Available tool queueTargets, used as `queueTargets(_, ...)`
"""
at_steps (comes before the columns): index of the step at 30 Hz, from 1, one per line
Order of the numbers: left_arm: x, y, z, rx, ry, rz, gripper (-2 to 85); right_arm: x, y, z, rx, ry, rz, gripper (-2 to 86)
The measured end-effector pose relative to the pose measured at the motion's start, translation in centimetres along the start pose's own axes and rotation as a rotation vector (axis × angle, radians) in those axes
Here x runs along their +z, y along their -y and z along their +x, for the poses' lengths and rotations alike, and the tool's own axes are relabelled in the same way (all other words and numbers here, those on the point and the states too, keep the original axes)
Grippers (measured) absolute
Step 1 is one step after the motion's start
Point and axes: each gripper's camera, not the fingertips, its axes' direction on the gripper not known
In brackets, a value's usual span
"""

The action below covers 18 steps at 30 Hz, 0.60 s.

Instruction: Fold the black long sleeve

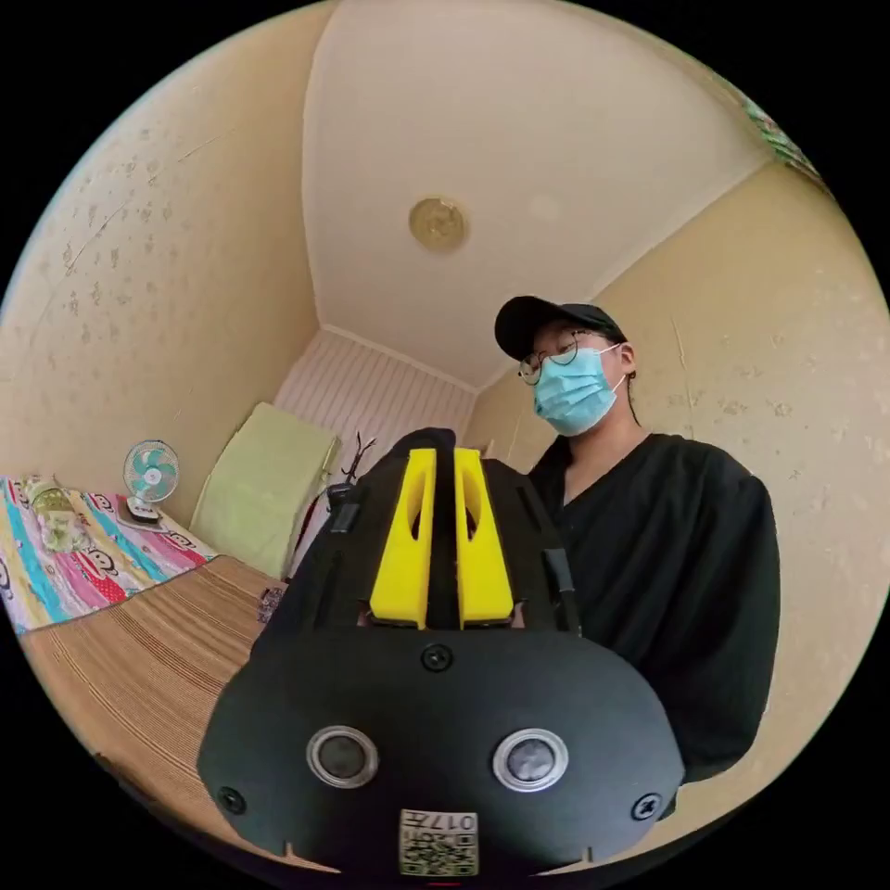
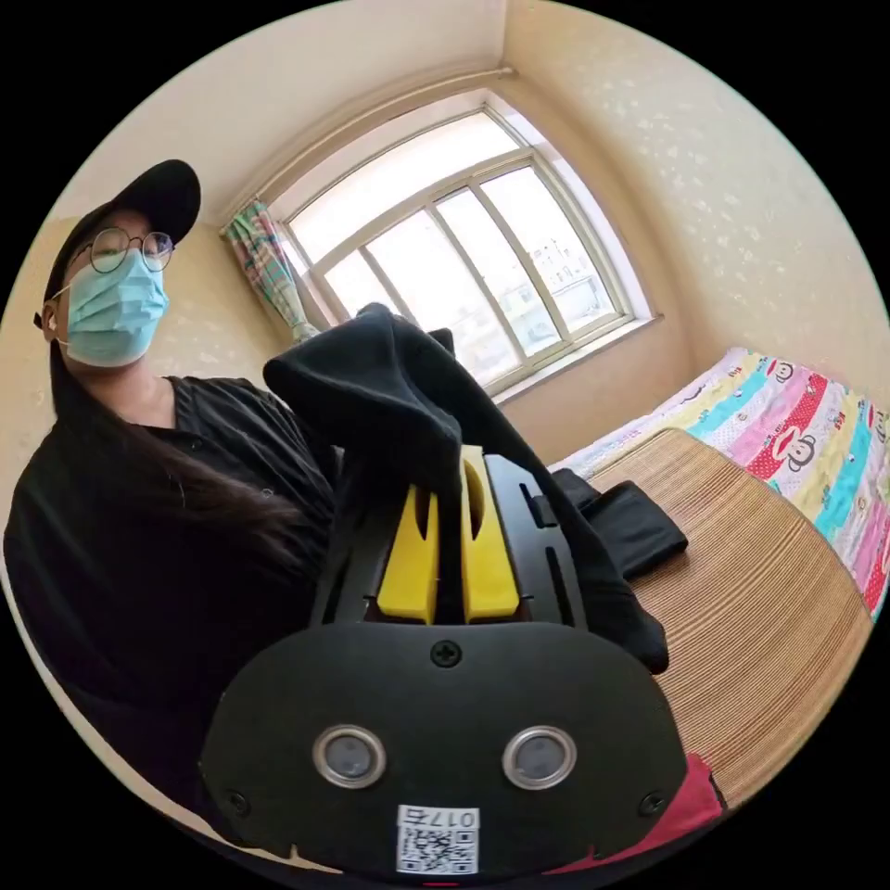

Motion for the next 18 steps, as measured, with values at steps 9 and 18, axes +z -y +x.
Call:
queueTargets(9, 5.9, -4.0, 3.2, -0.215, 0.984, -0.362, 13.9, 1.7, 4.0, -7.6, -0.071, -0.559, -0.083, 4.7)
queueTargets(18, 26.9, -8.4, 0.4, -0.095, 0.882, -0.558, 16.6, 8.9, 7.3, -12.5, -0.240, -0.777, -0.291, 4.8)
